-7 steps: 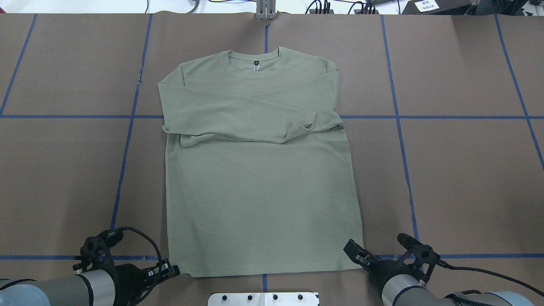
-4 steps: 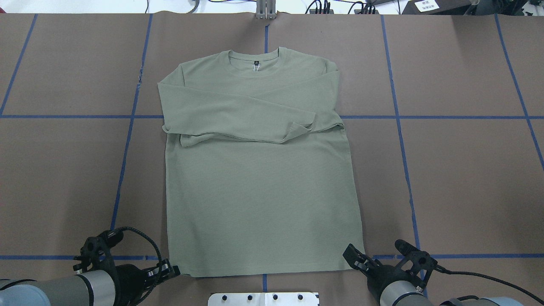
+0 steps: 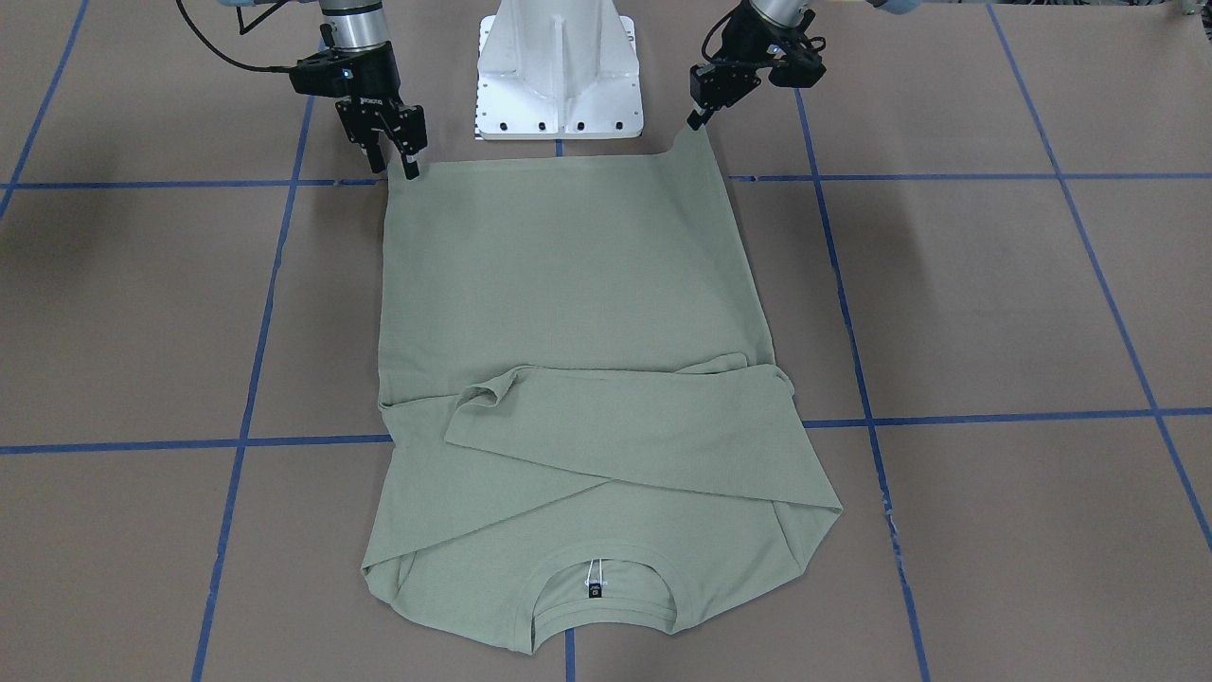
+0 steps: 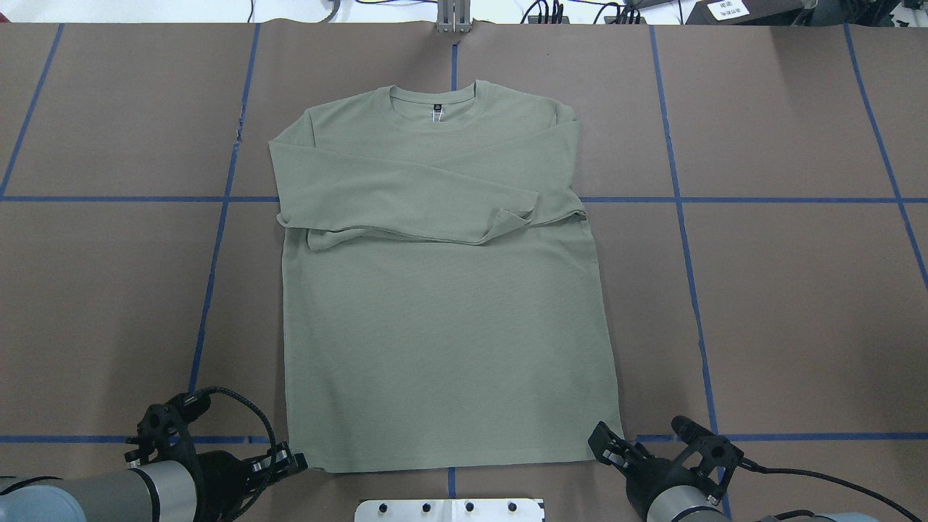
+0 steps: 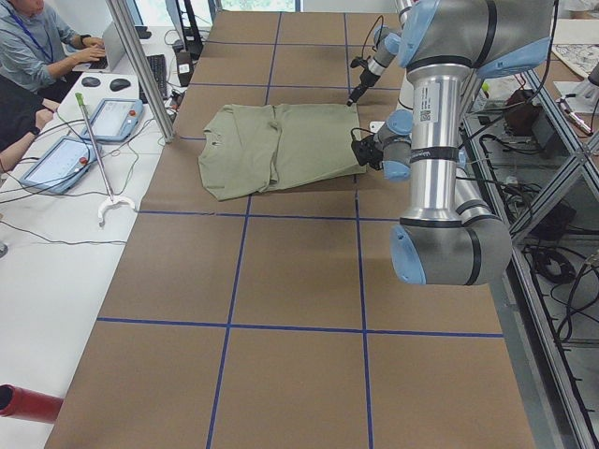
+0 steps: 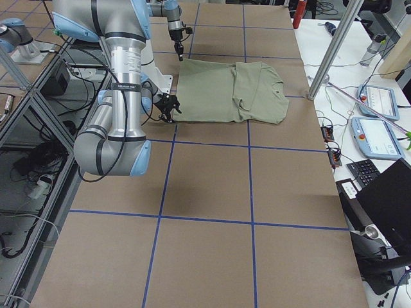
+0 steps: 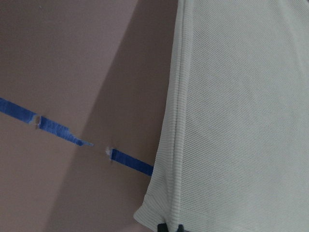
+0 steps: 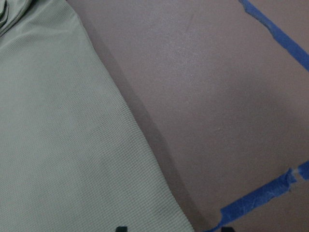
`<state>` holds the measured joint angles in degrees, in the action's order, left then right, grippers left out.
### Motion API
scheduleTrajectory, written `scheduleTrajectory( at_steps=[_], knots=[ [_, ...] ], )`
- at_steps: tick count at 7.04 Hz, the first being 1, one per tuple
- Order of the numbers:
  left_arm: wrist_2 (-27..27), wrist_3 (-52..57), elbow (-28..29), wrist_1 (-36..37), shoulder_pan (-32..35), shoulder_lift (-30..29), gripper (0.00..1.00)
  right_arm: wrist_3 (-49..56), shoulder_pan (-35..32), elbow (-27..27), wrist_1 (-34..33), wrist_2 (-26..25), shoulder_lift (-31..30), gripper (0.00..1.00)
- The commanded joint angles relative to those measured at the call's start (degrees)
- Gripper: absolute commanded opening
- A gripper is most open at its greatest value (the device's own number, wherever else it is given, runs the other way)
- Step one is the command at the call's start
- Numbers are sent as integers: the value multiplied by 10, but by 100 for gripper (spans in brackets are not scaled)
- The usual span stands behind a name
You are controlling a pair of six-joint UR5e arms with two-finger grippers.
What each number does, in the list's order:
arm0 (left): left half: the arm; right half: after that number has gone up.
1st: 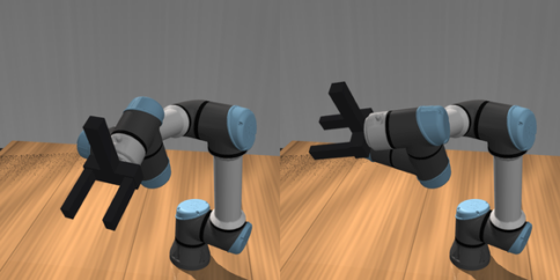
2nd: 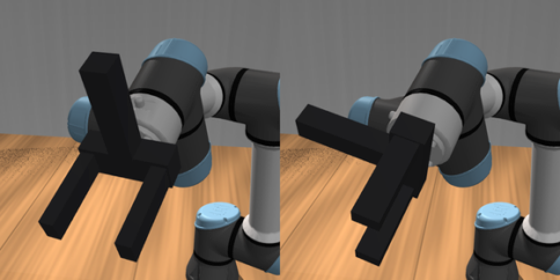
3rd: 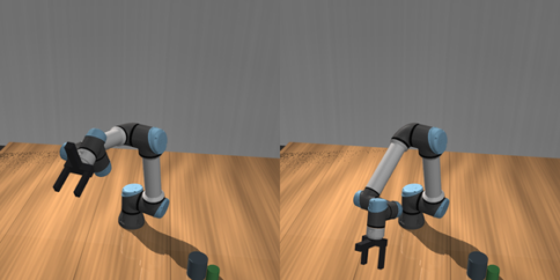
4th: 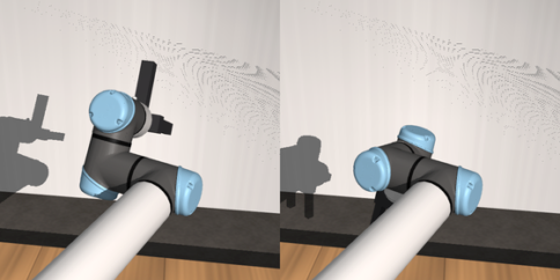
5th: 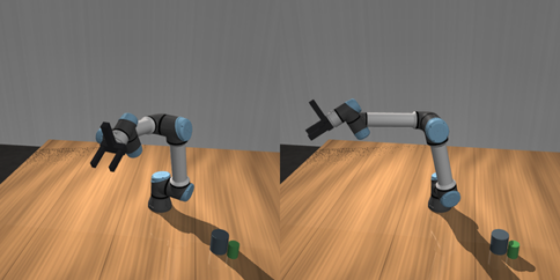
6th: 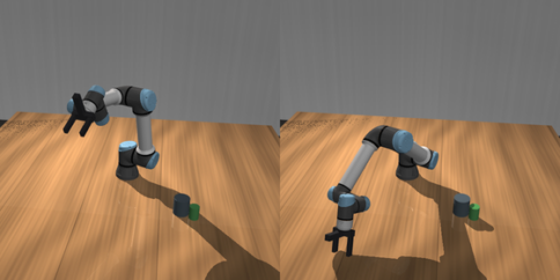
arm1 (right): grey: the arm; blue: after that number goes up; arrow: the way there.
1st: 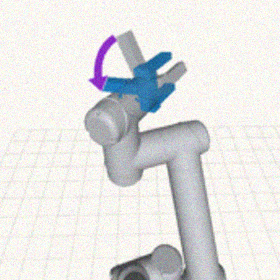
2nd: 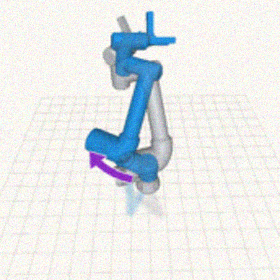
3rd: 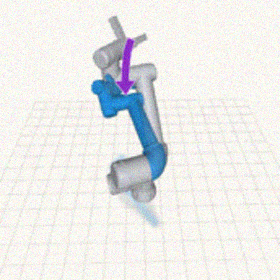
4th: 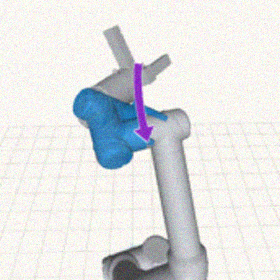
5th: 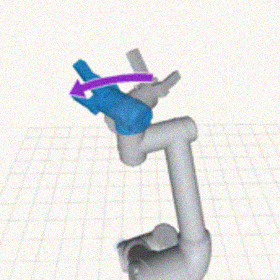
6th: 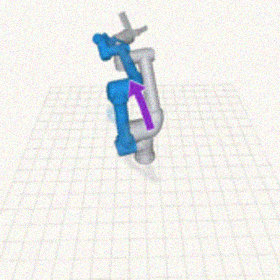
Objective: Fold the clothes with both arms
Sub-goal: 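Lift the hem with both grippers and carry it toward the collar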
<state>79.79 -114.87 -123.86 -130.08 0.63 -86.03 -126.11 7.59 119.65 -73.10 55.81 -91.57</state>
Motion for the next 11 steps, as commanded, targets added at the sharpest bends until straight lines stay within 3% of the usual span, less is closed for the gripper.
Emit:
scheduleTrajectory(
  at_steps=[1,2,4,5,6,7,8,9,11],
  knots=[
    [-1,0,0,0,0,1,0,0,1,-1,1,-2,3,54],
    [-2,0,0,-1,0,1,0,0,2,0,1,-5,4,35],
    [-2,0,0,-1,0,1,0,0,14,0,1,-12,4,35],
    [-2,0,0,-1,0,1,0,-1,14,0,1,-13,5,27],
    [-2,0,-1,-1,0,1,0,-1,13,1,1,-14,4,0],
    [-1,1,-4,-1,0,0,0,1,9,15,-1,-12,3,0],
    [17,7,-43,4,2,12,0,8,7,65,-7,-9,-11,0],
    [59,8,-114,73,12,16,0,14,7,145,-81,0,-29,0],
    [158,16,-299,274,39,5,0,49,-18,348,-297,92,-10,0]
  ],
)
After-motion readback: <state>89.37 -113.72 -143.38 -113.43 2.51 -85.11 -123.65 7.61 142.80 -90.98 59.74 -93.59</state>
